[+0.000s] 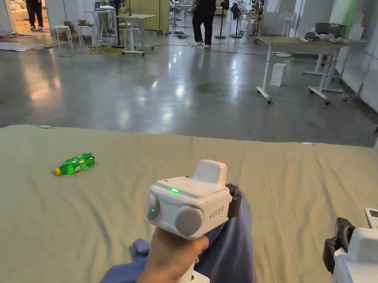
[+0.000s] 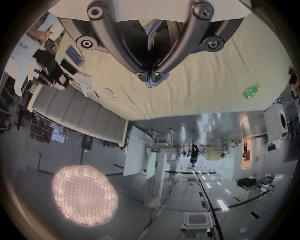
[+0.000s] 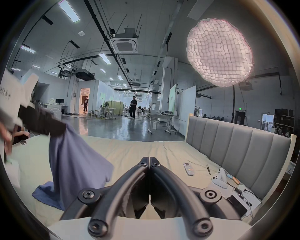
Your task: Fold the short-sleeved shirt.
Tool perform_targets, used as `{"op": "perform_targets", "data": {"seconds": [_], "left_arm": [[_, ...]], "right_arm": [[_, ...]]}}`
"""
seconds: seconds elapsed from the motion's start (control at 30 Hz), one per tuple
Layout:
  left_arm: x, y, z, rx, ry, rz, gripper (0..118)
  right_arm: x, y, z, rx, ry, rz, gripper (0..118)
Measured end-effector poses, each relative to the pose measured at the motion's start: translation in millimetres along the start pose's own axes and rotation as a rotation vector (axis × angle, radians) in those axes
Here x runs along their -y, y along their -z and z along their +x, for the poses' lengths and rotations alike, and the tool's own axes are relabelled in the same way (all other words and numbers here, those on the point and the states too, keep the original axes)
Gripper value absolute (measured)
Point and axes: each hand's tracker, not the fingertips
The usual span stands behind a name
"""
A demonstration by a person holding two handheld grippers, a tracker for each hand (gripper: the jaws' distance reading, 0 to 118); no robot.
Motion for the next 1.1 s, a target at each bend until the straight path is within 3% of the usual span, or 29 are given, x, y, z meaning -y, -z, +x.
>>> {"op": "perform_targets", "data": {"seconds": [0.23,0.27,0.37,0.4,0.57,0.8,0.9,0.93,0.97,1.0,1.1], "left_arm": [[56,15,31,0.057,-0.032,-0.056,7],[63,27,18,0.062,-0.042,-0.055,13],[65,22,12,0.054,-0.048,-0.042,63],[62,17,7,0.047,-0.048,-0.029,72],[51,-22,-27,-0.068,-0.076,0.09,72],[55,-84,-79,-0.375,-0.077,0.207,72],[62,-104,-95,-0.466,-0.075,0.231,65],[65,-112,-98,-0.486,-0.073,0.234,52],[68,-117,-102,-0.498,-0.072,0.232,23],[71,-120,-106,-0.513,-0.074,0.225,9],[80,-132,-117,-0.521,-0.096,0.203,3]], "right_arm": [[8,0,5,0.014,-0.008,-0.026,0],[9,0,4,0.014,-0.006,-0.03,0],[10,1,1,0.008,0.0,-0.038,0],[9,2,-1,0.002,-0.001,-0.04,0],[3,1,-11,-0.023,-0.01,-0.033,0],[-12,4,-32,-0.071,0.008,-0.026,0],[-16,7,-41,-0.086,0.024,-0.029,0],[-17,7,-45,-0.088,0.03,-0.029,0],[-17,8,-47,-0.09,0.032,-0.03,0],[-18,9,-49,-0.092,0.035,-0.031,0],[-18,12,-56,-0.103,0.039,-0.033,0]]}}
